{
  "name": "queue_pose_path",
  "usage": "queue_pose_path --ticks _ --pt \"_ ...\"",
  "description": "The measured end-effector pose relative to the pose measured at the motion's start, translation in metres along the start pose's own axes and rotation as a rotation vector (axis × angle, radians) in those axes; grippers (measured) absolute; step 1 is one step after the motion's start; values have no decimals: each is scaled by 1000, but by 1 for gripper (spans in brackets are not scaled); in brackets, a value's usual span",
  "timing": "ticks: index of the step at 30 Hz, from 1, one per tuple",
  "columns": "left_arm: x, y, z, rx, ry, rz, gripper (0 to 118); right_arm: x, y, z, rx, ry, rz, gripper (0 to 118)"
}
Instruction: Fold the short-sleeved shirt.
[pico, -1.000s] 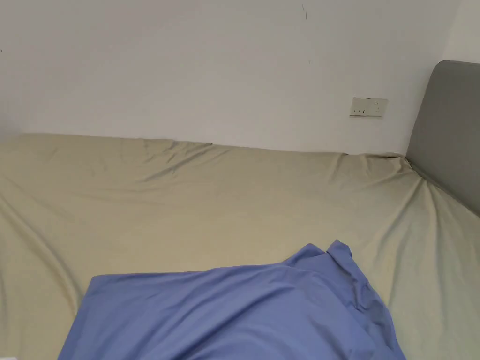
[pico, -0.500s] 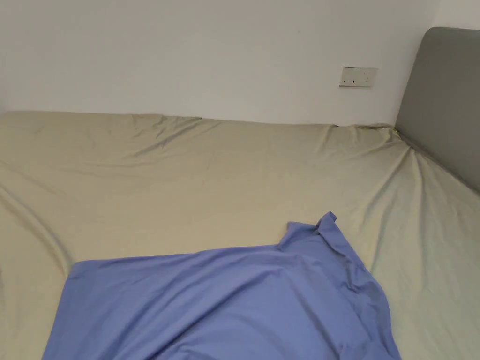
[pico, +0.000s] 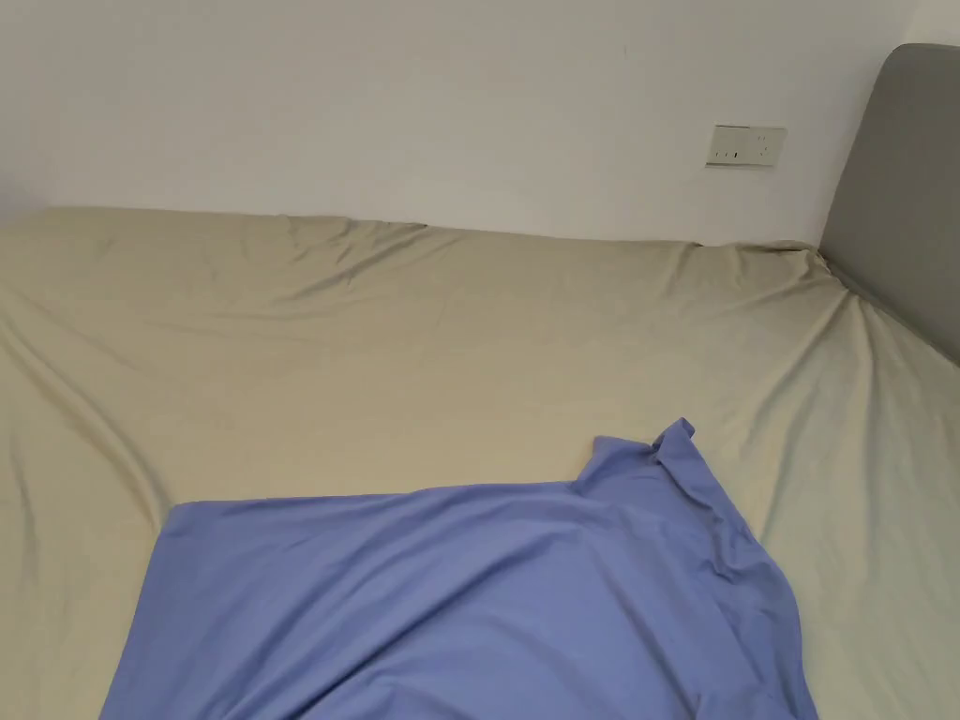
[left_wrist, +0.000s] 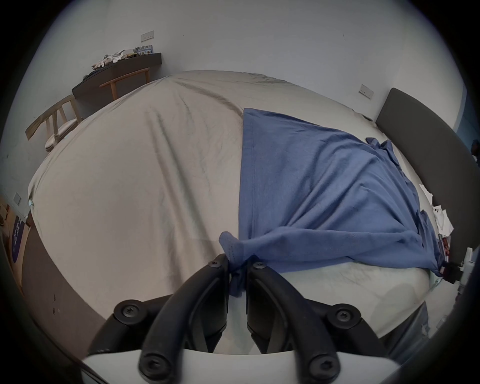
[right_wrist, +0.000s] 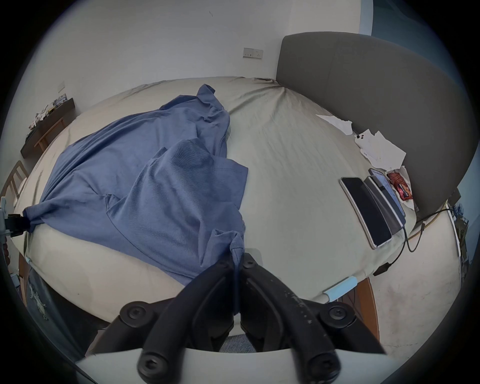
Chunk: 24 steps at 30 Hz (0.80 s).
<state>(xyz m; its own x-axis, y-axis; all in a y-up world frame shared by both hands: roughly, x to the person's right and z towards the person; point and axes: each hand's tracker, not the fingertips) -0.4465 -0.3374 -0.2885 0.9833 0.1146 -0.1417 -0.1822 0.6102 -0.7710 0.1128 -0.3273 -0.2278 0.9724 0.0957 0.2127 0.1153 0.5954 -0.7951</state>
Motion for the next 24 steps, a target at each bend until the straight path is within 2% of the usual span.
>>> queue_pose_path --ticks 2,4,5,6,7,8,9,10,12,14,15,17,19,20,21,22,23,24 --pt "-6 -7 7 4 13 14 12 -1 -1 3 11 3 -1 5" --pt "-13 -15 7 -6 67 32 11 -4 -2 -1 19 -21 33 5" --pt "-17 -18 5 -22 98 36 11 -6 -2 -5 15 -38 49 10" --pt "-22 -20 4 -35 100 48 11 -8 -2 -11 0 -33 61 22" --pt "-25 -20 5 -42 101 66 11 -9 -3 -14 -31 -44 73 42" --pt "-27 -21 12 -34 94 101 11 -8 -4 -15 -56 -34 58 72" --pt "-29 -20 21 -5 77 135 11 -5 -5 -11 -62 -4 28 84" --pt "-30 -19 33 33 57 163 16 -2 -7 -2 -36 44 -28 86" --pt "-27 -16 63 119 16 177 56 7 -7 26 38 98 -175 85" --pt "-17 -17 82 182 -26 141 100 10 -7 49 126 135 -253 85" --pt "-10 -17 89 199 -45 114 106 10 -7 58 168 139 -269 85" --pt "5 -15 94 210 -55 61 104 5 -3 73 218 136 -244 85" --pt "17 -14 90 216 -39 30 99 -2 -1 82 263 123 -170 82" --pt "22 -15 87 227 -28 10 83 -9 0 85 293 92 -127 61" --pt "25 -15 83 224 -16 7 61 -13 -1 86 303 56 -118 25" --pt "28 -15 77 208 2 12 31 -13 -1 86 292 45 -94 3" --pt "27 -16 72 188 24 27 2 -11 -1 85 279 68 -84 2" --pt "26 -17 69 163 8 40 0 -11 -3 84 272 79 -94 2"
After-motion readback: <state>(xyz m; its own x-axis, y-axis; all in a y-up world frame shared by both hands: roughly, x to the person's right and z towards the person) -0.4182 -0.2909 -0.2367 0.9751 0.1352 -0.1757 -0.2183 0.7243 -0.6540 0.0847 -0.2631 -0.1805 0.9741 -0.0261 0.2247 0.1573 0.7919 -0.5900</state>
